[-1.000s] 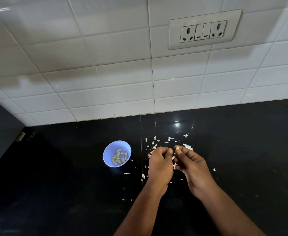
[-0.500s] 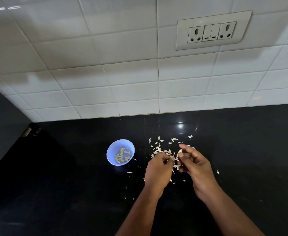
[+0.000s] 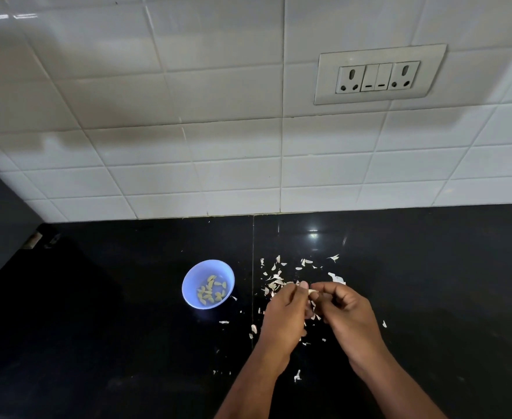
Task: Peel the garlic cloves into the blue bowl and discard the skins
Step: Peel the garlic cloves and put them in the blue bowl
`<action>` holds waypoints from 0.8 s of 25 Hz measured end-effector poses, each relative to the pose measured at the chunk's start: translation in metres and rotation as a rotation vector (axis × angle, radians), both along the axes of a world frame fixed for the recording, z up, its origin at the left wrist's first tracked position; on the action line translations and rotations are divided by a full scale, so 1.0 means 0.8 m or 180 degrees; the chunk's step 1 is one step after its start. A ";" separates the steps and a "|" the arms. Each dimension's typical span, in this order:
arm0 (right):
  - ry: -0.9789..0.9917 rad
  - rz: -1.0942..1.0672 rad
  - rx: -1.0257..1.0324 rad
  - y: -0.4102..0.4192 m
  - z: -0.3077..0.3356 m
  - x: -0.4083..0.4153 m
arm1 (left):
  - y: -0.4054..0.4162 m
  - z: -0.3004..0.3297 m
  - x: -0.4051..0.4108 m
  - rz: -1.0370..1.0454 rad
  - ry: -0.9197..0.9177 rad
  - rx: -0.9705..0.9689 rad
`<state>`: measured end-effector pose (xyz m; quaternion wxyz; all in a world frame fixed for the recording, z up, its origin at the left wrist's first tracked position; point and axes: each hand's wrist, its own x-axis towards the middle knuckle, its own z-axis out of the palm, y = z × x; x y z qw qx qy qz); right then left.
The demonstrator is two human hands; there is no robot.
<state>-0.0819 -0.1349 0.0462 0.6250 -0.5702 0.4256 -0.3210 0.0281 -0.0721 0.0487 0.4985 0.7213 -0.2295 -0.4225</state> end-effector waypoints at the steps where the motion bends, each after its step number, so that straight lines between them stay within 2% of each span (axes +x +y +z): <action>1: 0.0005 -0.0005 -0.0040 -0.001 0.001 0.001 | -0.001 -0.004 0.001 -0.0035 -0.0002 -0.0087; 6: -0.0093 -0.0055 0.0146 -0.009 0.008 0.008 | -0.003 -0.011 0.005 0.0071 -0.0175 -0.0446; 13: -0.0648 0.0050 0.1514 -0.010 0.021 0.023 | -0.002 0.003 0.002 0.0252 0.0282 -0.0879; 20: -0.0889 0.0135 0.2178 0.001 0.020 0.032 | 0.009 0.003 0.011 0.0309 0.0528 -0.0955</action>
